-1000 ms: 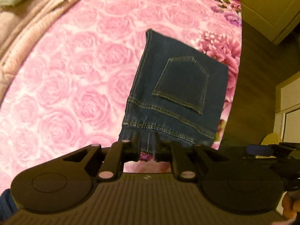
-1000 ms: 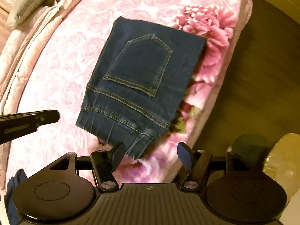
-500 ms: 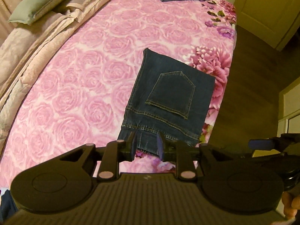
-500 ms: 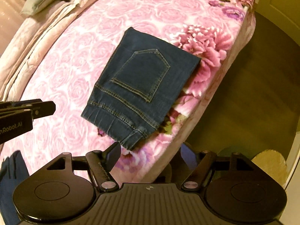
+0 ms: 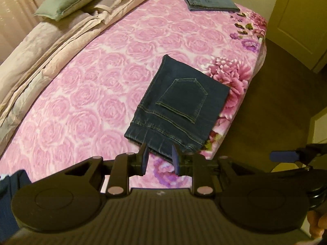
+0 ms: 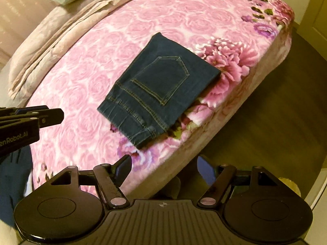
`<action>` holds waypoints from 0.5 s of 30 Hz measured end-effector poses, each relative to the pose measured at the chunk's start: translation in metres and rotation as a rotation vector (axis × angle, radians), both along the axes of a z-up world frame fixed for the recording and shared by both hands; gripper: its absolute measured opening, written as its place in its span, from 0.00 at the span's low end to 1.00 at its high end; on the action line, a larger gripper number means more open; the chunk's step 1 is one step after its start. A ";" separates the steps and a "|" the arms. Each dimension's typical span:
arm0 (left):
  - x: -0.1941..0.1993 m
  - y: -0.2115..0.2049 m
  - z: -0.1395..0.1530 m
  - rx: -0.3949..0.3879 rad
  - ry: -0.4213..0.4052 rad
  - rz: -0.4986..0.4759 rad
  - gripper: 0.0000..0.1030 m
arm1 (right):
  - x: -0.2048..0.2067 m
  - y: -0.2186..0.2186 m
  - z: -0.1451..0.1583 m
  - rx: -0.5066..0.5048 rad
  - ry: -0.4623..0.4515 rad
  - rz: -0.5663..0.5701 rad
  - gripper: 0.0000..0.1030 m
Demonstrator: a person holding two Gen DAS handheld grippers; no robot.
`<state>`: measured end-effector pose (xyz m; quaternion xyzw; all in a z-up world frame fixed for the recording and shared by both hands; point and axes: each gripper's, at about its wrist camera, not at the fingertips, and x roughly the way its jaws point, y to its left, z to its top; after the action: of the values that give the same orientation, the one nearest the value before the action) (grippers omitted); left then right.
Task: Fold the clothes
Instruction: 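Lift both grippers away and reposition them at the jeans' folded edge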
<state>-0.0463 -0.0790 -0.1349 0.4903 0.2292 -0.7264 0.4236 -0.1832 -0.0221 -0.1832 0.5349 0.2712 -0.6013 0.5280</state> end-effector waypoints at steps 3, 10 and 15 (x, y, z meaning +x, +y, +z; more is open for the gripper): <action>0.001 0.020 0.004 -0.006 0.011 0.027 0.21 | -0.002 0.013 0.006 -0.018 0.007 0.030 0.72; 0.011 0.056 0.007 -0.001 0.034 0.088 0.24 | -0.008 0.039 0.016 -0.043 0.022 0.075 0.72; 0.024 0.065 0.006 0.019 0.035 0.131 0.24 | -0.007 0.046 0.019 -0.045 0.020 0.104 0.72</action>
<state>-0.0218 -0.0142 -0.1293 0.4654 0.2749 -0.7034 0.4615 -0.1901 0.0240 -0.1646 0.5021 0.2900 -0.5844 0.5677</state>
